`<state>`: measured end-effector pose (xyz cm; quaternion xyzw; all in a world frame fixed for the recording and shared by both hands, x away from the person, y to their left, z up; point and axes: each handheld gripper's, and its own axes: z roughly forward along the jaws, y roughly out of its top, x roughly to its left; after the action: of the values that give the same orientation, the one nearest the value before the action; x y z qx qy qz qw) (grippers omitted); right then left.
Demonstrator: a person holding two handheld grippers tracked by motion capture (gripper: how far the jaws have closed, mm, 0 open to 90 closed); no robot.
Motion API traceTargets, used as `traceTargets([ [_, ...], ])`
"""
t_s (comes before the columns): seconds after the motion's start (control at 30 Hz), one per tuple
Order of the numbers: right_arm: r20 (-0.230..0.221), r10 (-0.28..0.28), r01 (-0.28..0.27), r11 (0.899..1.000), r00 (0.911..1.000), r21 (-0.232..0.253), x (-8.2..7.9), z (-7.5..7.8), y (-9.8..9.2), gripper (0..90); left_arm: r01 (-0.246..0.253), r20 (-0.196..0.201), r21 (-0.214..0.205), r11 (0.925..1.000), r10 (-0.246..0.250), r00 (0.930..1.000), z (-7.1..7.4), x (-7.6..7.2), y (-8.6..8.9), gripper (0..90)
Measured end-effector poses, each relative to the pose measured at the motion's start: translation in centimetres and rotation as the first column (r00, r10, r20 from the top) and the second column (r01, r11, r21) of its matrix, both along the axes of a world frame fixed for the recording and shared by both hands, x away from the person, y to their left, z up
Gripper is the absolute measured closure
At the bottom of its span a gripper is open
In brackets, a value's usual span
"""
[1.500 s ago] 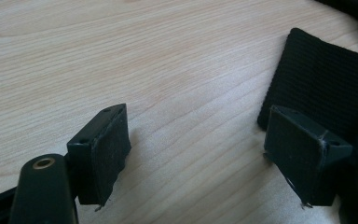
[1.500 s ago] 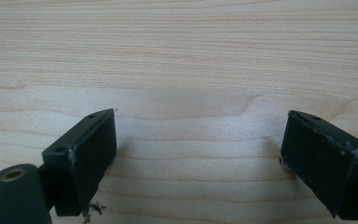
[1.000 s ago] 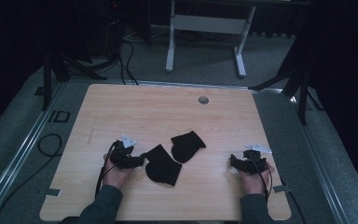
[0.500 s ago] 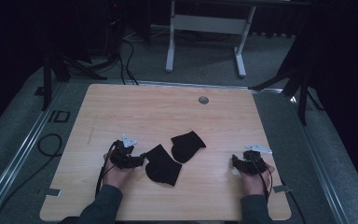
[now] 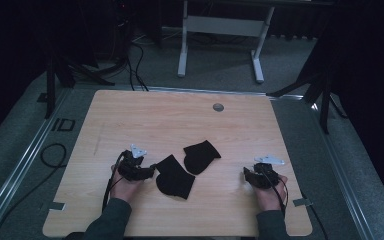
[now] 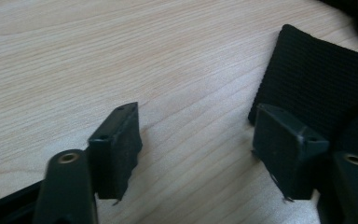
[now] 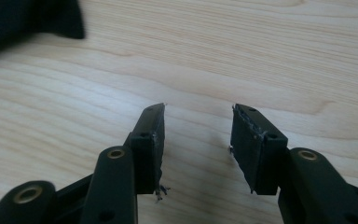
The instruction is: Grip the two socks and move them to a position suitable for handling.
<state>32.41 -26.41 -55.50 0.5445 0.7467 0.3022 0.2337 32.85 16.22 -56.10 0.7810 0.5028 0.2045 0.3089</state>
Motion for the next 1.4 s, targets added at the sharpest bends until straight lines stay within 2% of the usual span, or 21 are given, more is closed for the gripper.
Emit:
traceTargets([
  [0.1, -0.005, 0.025, -0.025, 1.0, 0.9997, -0.003, -0.2, 0.2, 0.5, 54.3, 0.005, 0.002, 0.002, 1.0, -0.005, 1.0, 0.0, -0.1, 0.0, 39.9],
  [0.27, -0.014, 0.061, -0.061, 0.998, 0.9981, -0.003, -0.5, 0.4, 1.6, 54.1, 0.002, 0.003, 0.006, 1.0, -0.002, 1.0, 0.1, -0.1, -0.1, 41.1],
  [0.3, -0.021, 0.103, -0.103, 0.995, 0.9945, -0.001, -0.7, 0.5, 2.7, 53.9, -0.012, 0.005, 0.013, 0.9998, 0.012, 0.9999, 0.1, -0.1, 0.0, 41.6],
  [0.4, -0.027, 0.162, -0.163, 0.987, 0.9864, -0.016, -0.9, 0.6, 4.5, 53.4, -0.006, 0.0, 0.013, 0.9999, 0.006, 1.0, 0.2, -0.1, 0.0, 43.4],
  [0.67, -0.034, 0.271, -0.272, 0.962, 0.962, -0.026, -1.8, 0.7, 8.2, 53.5, -0.008, -0.011, 0.005, 1.0, 0.008, 0.9999, 0.2, -0.1, 0.1, 43.0],
  [0.83, -0.04, 0.342, -0.343, 0.939, 0.939, -0.029, -2.3, 0.7, 10.4, 54.7, -0.01, -0.011, 0.003, 0.9999, 0.01, 0.9999, 0.2, -0.1, 0.1, 43.0],
  [1.03, -0.039, 0.41, -0.411, 0.912, 0.9113, -0.012, -3.0, 1.0, 12.4, 65.3, -0.009, -0.01, 0.003, 1.0, 0.009, 0.9999, 0.2, -0.1, 0.1, 42.9],
  [1.1, -0.023, 0.421, -0.421, 0.907, 0.907, -0.009, -3.4, 1.2, 13.0, 71.1, -0.009, -0.01, 0.003, 1.0, 0.009, 0.9999, 0.2, -0.1, 0.1, 42.9],
  [1.2, -0.011, 0.462, -0.462, 0.887, 0.8869, 0.011, -3.9, 1.6, 14.1, 78.6, -0.008, -0.01, 0.002, 1.0, 0.008, 0.9999, 0.2, -0.1, 0.1, 42.9],
  [1.33, 0.005, 0.54, -0.54, 0.842, 0.8415, -0.004, -5.1, 1.9, 16.1, 83.2, -0.011, -0.009, -0.001, 0.9999, 0.011, 0.9999, 0.2, -0.1, 0.1, 43.1],
  [1.4, -0.004, 0.573, -0.573, 0.819, 0.8193, -0.014, -5.8, 1.8, 17.2, 83.4, -0.01, -0.009, -0.001, 1.0, 0.01, 0.9999, 0.2, -0.1, 0.1, 43.9],
])
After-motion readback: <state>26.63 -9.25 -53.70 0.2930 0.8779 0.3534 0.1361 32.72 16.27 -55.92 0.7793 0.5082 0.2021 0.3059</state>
